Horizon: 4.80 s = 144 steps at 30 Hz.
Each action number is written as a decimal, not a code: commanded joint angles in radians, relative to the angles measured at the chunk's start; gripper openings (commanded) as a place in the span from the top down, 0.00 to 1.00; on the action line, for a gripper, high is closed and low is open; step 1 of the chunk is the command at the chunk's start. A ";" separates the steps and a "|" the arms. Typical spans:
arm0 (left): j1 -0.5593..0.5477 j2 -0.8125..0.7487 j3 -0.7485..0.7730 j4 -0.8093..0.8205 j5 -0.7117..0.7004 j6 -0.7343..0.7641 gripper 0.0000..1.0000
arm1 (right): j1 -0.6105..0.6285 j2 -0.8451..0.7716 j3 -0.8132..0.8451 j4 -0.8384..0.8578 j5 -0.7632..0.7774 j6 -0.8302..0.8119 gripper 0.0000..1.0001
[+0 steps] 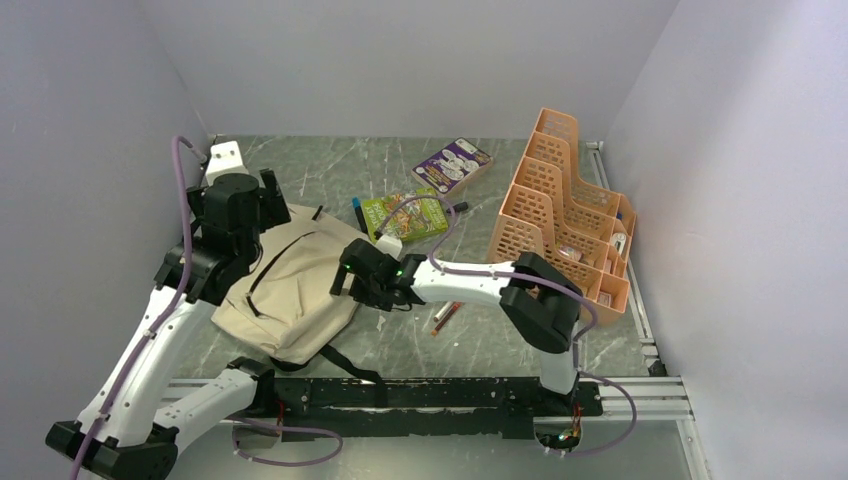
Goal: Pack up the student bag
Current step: Adjust the student bag at the center of the board.
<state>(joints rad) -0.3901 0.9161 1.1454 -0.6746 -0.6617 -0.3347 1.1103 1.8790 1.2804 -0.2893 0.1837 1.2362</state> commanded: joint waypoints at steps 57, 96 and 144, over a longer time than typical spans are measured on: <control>0.032 0.106 0.075 -0.066 0.007 0.040 0.03 | -0.468 0.287 0.877 -0.353 -0.579 -1.042 1.00; 0.515 0.866 0.204 0.239 0.705 0.070 0.09 | -0.593 -0.252 0.092 0.077 -0.433 -0.849 0.24; 0.420 0.415 0.094 0.165 0.900 -0.069 0.95 | -0.318 -0.150 -0.170 0.060 -0.104 -0.179 0.12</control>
<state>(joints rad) 0.0494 1.3796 1.2400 -0.5293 0.2008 -0.3855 0.7933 1.6707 1.0786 -0.2264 0.0288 1.0008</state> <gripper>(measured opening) 0.081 0.894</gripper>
